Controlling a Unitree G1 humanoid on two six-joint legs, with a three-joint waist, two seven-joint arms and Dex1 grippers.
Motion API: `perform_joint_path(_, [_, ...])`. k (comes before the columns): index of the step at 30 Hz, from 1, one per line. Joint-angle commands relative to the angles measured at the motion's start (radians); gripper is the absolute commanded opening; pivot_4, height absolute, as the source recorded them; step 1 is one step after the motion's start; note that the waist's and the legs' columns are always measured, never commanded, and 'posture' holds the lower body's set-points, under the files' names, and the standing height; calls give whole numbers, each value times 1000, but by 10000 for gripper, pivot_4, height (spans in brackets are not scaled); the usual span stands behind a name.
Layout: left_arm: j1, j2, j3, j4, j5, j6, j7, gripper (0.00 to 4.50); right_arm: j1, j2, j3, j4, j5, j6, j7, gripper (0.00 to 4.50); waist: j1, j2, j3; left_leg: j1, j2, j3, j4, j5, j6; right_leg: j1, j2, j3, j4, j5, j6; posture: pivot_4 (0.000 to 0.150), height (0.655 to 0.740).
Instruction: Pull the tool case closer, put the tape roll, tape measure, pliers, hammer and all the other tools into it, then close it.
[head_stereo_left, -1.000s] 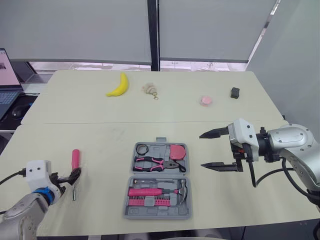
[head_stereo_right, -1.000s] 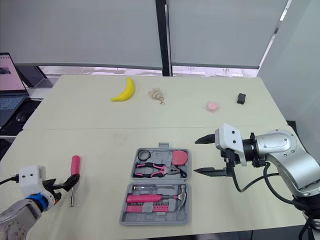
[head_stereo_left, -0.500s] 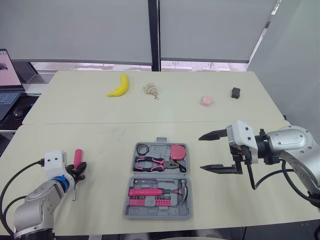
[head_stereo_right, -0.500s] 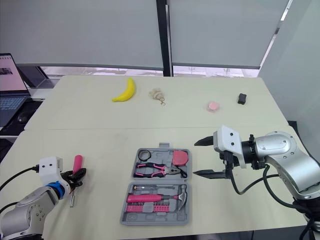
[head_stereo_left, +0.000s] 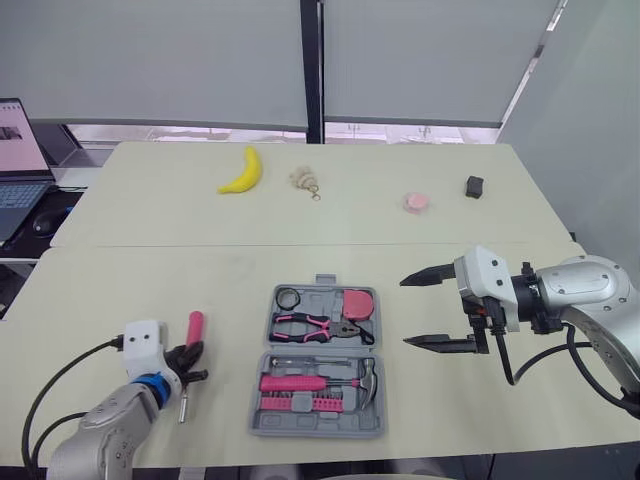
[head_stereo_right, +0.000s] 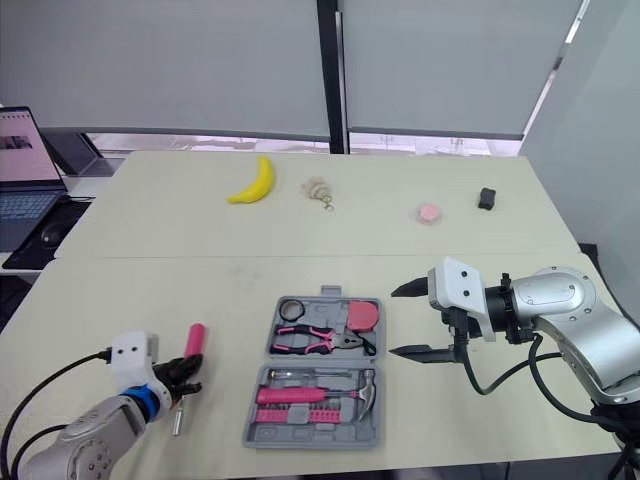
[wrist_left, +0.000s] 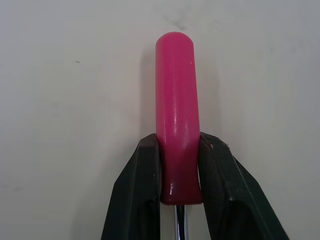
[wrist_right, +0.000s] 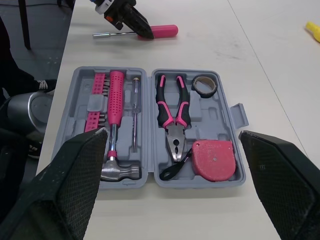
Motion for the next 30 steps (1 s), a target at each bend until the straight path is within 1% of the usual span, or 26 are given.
perform_joint_path(1, [0,-31,-49,-66,9,21,40,6658,0,-14,-30,-26,10,-6,4,45000,0,0,0,0,0,0,0,0,0,0,0,0,0,0,0,1500,7400])
perform_joint_path(10, [-25,-90,-113,-52,56,20,108,6658,3,-23,-28,-29,7,-5,3,45000,0,0,0,0,0,-1,0,0,0,0,1,0,0,0,0,1500,7400])
perform_joint_path(13, [-14,-90,-119,-39,62,1,95,6658,4,-25,-29,-31,7,-4,2,45000,0,1,0,0,0,0,0,0,0,0,1,1,0,0,0,1500,7400])
perform_joint_path(15, [-10,-92,-112,-32,51,-12,80,13801,5,-25,-30,-33,7,-4,0,45000,0,1,0,0,0,-1,0,0,0,1,1,0,0,0,0,1500,7400])
perform_joint_path(16, [-9,-95,-105,-33,45,-14,78,16114,6,-25,-30,-34,7,-4,0,45000,0,1,0,0,0,-1,0,0,0,0,1,0,0,0,0,1500,7400])
perform_joint_path(18, [0,-90,-100,-48,36,-23,60,22185,8,-26,-32,-36,6,-5,-2,45000,0,1,0,0,0,0,0,0,0,0,1,0,0,0,0,1500,7400])
perform_joint_path(25, [91,-65,-34,-171,0,-59,22,43716,12,-18,-44,-47,13,-1,-17,45000,-8,0,0,0,0,0,0,0,0,0,1,1,-1,0,0,1500,7400])
perform_joint_path(26, [109,-51,-15,-206,-21,-70,-4,44425,13,-12,-46,-52,17,1,-26,45000,-8,-1,0,0,1,0,0,0,0,-1,1,1,-1,0,0,1500,7400])
perform_joint_path(28, [130,-4,28,-259,-84,-106,-98,44425,16,-1,-50,-66,23,7,-48,45000,-6,-2,1,0,1,-1,0,0,0,-1,2,1,0,0,-1,1500,7400])
perform_joint_path(30, [123,62,63,-258,-129,-117,-179,44425,23,5,-57,-88,29,18,-69,45000,-3,-1,2,0,2,-1,0,0,0,-1,2,0,0,-1,-2,1500,7400])
